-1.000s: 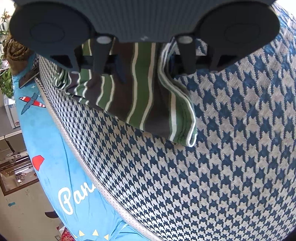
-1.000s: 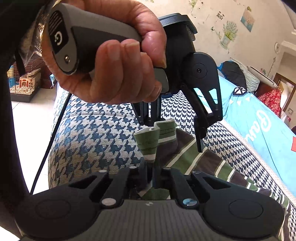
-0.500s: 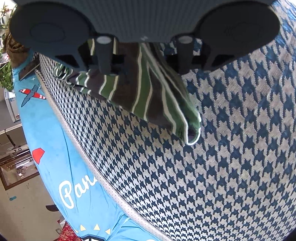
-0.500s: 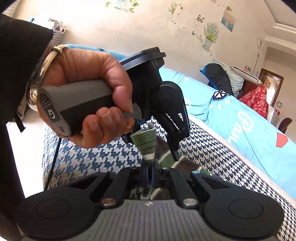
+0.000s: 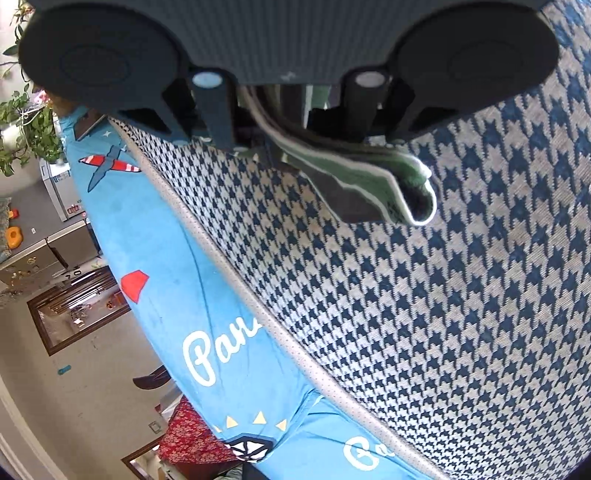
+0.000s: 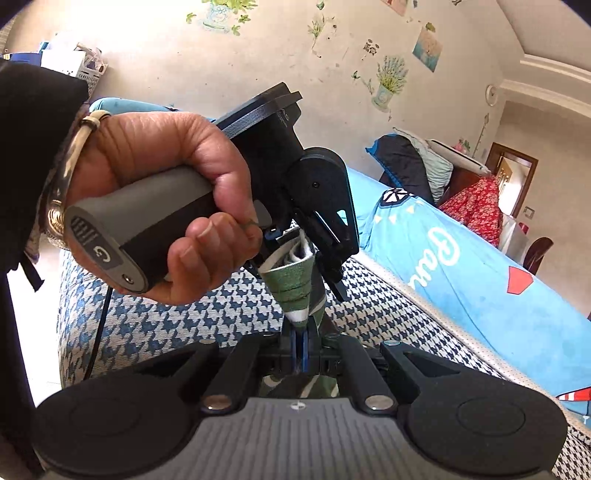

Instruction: Fold clothes

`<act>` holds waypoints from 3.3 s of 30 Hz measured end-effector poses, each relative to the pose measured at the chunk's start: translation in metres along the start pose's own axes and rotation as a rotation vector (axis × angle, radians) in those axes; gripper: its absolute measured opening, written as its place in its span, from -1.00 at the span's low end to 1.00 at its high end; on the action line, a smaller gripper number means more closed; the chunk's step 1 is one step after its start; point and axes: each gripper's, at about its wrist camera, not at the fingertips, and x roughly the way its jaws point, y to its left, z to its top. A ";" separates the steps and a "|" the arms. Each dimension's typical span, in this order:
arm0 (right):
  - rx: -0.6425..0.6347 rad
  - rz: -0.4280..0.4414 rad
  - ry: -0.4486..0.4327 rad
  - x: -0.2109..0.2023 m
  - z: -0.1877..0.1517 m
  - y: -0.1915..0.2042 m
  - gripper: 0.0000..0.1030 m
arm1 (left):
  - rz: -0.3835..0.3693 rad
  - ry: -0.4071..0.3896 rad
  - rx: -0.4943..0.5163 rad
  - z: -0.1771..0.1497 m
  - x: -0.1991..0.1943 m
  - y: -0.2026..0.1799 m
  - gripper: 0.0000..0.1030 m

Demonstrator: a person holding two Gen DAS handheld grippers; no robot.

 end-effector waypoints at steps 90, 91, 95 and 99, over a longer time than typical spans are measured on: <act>0.485 -0.218 0.388 -0.006 -0.058 -0.121 0.13 | 0.196 0.014 0.322 -0.055 0.075 -0.094 1.00; 0.486 -0.213 0.391 -0.007 -0.058 -0.122 0.14 | 0.215 0.018 0.328 -0.058 0.072 -0.092 1.00; 0.490 -0.194 0.403 -0.014 -0.056 -0.126 0.16 | 0.277 0.006 0.368 -0.069 0.057 -0.084 1.00; 0.513 -0.192 0.431 -0.022 -0.056 -0.131 0.27 | 0.319 0.021 0.373 -0.086 0.044 -0.076 1.00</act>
